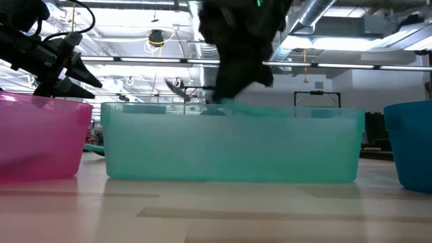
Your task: Sort silverware by color (type)
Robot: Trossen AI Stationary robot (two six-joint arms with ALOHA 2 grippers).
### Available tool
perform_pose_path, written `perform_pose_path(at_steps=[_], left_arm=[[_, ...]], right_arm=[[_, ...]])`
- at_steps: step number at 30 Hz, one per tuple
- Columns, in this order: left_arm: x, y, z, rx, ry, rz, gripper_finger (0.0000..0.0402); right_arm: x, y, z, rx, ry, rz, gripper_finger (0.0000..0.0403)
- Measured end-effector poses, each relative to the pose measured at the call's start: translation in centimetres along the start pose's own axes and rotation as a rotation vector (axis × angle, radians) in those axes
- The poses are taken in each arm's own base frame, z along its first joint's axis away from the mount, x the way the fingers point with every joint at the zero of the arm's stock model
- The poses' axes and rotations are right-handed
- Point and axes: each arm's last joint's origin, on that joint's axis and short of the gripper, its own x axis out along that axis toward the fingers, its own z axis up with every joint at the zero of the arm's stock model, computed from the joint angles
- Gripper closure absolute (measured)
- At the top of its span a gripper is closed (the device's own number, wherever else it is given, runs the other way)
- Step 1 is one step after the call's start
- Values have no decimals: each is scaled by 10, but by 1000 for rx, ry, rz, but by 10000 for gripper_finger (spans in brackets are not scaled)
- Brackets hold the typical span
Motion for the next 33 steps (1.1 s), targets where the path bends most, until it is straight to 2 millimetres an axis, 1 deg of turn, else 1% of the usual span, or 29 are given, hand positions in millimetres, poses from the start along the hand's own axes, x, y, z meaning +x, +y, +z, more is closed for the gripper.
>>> perform_pose_path(at_steps=[3, 7, 8, 10, 12, 14, 21, 25, 33], left_arm=[[0, 0, 0, -3, 1, -1, 235], [0, 0, 0, -6, 3, -1, 235], [0, 0, 0, -12, 7, -1, 235], [0, 1, -1, -21, 17, 6, 235], [0, 1, -2, -25, 18, 7, 235], [0, 1, -2, -26, 18, 6, 235], [0, 1, -2, -27, 21, 6, 235], [0, 1, -2, -27, 20, 7, 235], [0, 1, -2, -26, 19, 7, 235]], right_arm=[[5, -3, -6, -49, 40, -25, 339], [13, 5, -16, -155, 86, -25, 339], [18, 8, -18, -170, 86, -22, 339], [21, 11, -18, -169, 72, -12, 339], [21, 8, -20, -165, 102, -29, 339], [25, 7, -18, -145, 93, -16, 339], [51, 6, -31, -151, 189, -24, 339], [54, 4, -34, -145, 222, -43, 339], [54, -1, -30, -142, 216, -47, 339]])
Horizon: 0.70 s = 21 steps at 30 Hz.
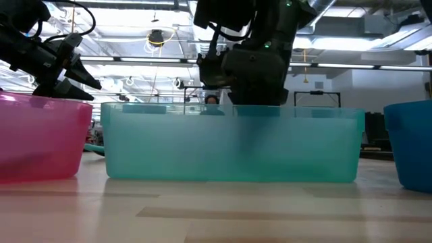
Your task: Sort silverware by color (type)
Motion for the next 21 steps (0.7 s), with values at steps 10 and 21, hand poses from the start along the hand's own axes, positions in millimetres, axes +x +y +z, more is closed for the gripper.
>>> perform_pose_path(at_steps=[10, 21], left_arm=[[0, 0, 0, 0, 0, -2, 235], [0, 0, 0, 1, 0, -3, 235]], right_arm=[[16, 1, -1, -5, 27, 6, 335], [18, -2, -1, 2, 37, 11, 315]])
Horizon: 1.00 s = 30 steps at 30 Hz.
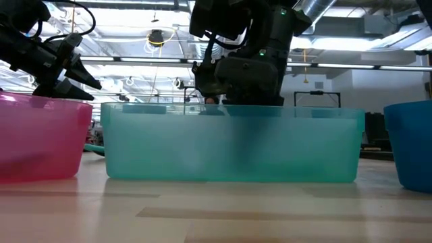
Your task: Sort silverware by color (type)
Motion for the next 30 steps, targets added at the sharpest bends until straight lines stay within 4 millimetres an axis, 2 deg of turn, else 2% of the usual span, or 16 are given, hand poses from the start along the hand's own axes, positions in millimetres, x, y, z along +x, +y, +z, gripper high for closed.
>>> perform_pose_path(at_steps=[5, 16, 23, 30], left_arm=[[0, 0, 0, 0, 0, 0, 235], [0, 0, 0, 1, 0, 0, 235], [0, 0, 0, 2, 2, -2, 235], [0, 0, 0, 2, 2, -2, 235]], right_arm=[[1, 0, -1, 0, 10, 17, 302], [-1, 1, 0, -1, 1, 36, 221], [-9, 3, 9, -26, -3, 55, 214], [-26, 3, 23, -57, -27, 59, 213]])
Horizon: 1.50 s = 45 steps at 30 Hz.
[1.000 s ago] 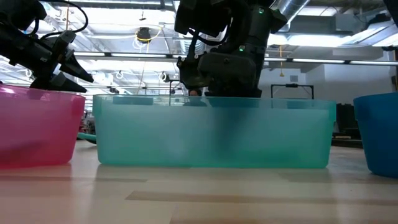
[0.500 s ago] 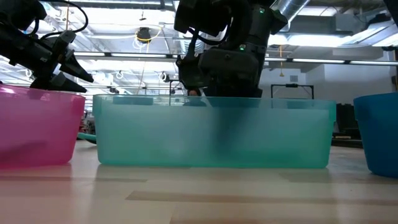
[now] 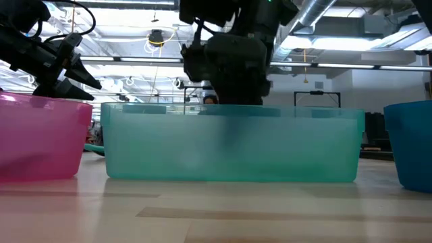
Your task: Sort silverware by color (type)
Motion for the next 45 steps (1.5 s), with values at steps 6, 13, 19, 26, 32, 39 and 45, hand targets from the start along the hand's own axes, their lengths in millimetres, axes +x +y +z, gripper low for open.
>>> perform_pose_path(at_steps=[6, 13, 19, 26, 32, 39, 45], left_arm=[[0, 0, 0, 0, 0, 0, 235], [0, 0, 0, 0, 3, -3, 235], [0, 0, 0, 0, 3, -3, 235], [0, 0, 0, 3, 2, -2, 235], [0, 0, 0, 10, 0, -2, 235], [0, 0, 0, 9, -6, 6, 235], [0, 0, 1, -5, -18, 19, 235]], right_arm=[[-18, -7, 14, -26, -5, -9, 213], [-47, -17, 39, -30, -79, -3, 213], [-73, -32, 60, -25, -171, 0, 213], [-94, -65, 79, 28, -256, -58, 214], [-102, -104, 86, 179, -291, -138, 214], [-109, -146, 88, 327, -309, -177, 214], [-116, -177, 90, 327, -350, -306, 214]])
